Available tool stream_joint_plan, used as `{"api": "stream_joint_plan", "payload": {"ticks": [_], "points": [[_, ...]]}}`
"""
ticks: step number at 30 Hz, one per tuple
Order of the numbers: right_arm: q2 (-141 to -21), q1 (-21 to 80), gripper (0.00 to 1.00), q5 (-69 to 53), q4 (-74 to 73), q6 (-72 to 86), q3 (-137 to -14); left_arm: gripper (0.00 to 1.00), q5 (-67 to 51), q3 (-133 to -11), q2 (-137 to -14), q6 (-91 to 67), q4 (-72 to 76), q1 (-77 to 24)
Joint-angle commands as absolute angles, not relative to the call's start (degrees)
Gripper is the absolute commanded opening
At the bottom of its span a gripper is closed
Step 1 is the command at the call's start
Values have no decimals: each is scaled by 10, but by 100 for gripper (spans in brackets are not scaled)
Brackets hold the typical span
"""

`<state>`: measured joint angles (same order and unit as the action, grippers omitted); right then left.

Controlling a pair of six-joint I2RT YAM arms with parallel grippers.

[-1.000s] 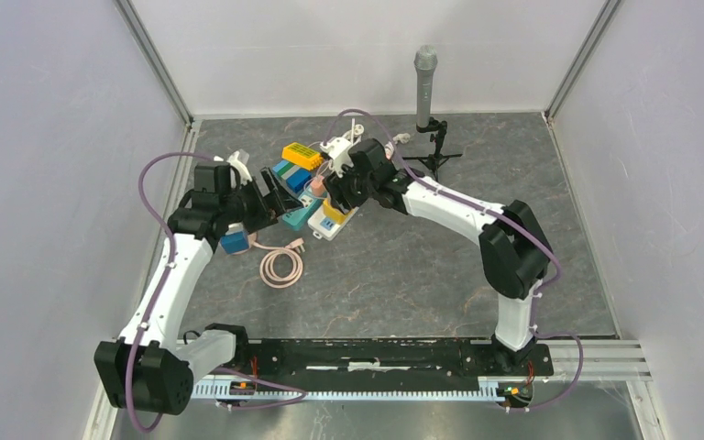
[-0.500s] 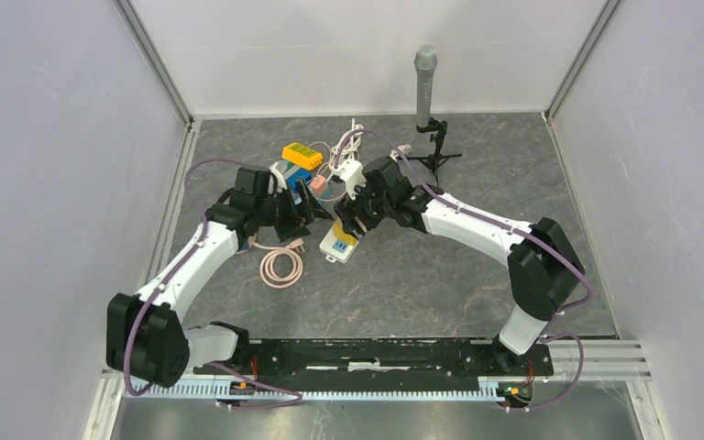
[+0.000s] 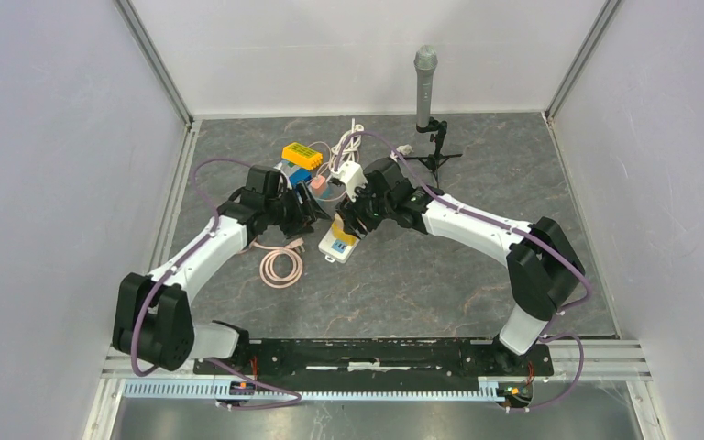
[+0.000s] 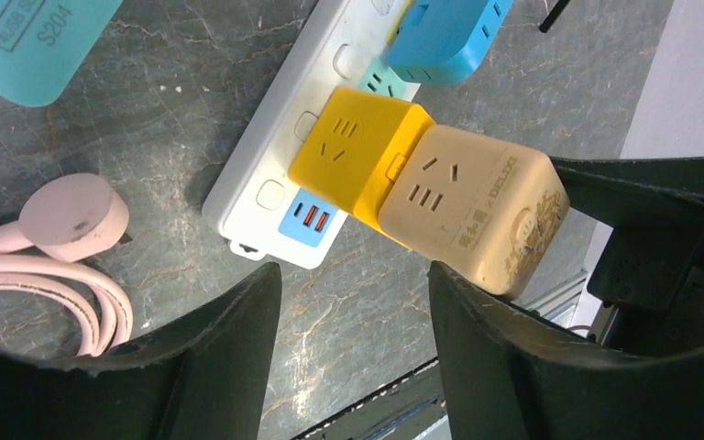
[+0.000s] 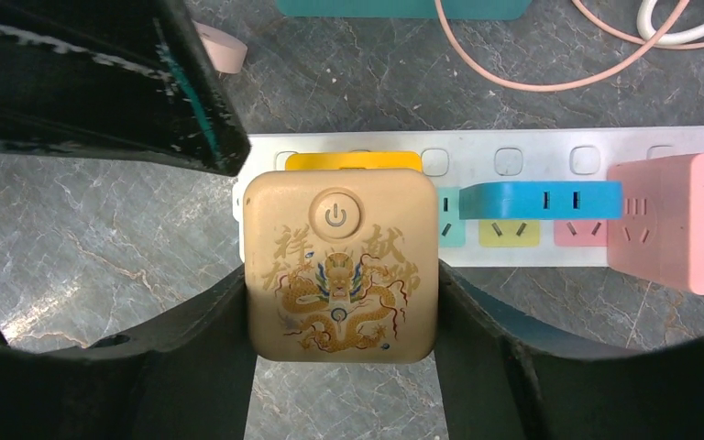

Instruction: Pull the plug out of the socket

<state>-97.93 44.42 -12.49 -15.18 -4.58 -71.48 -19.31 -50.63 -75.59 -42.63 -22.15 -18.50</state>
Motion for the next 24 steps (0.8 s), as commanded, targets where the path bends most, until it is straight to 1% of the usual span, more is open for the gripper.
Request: {"api": "stream_joint_plan", "payload": {"ticks": [1, 3, 5, 8, 9, 12, 14, 18, 20, 22, 24], "points": [[-966, 448, 63, -146, -115, -51, -717, 65, -189, -503, -784, -440, -156, -186], [-968, 448, 69, -134, -109, -50, -719, 62, -194, -508, -801, -437, -143, -187], [-973, 448, 73, -121, -111, -49, -725, 59, -203, -512, -818, -433, -132, -187], [-977, 448, 73, -120, -109, -50, -731, 54, -218, -521, -846, -427, -125, -187], [-978, 448, 72, -121, -107, -50, -732, 52, -221, -524, -853, -425, -125, -188], [-983, 448, 61, -132, -108, -49, -737, 49, -231, -527, -867, -421, -122, -189], [-985, 448, 49, -135, -106, -47, -738, 46, -235, -527, -870, -416, -122, -190], [-984, 448, 37, -141, -99, -40, -736, 45, -240, -512, -863, -406, -122, -193], [-985, 448, 29, -145, -97, -37, -736, 45, -248, -498, -860, -400, -114, -196], [-986, 448, 19, -145, -95, -35, -737, 45, -256, -482, -858, -394, -104, -199], [-985, 449, 5, -142, -93, -32, -737, 43, -254, -469, -858, -387, -102, -202]]}}
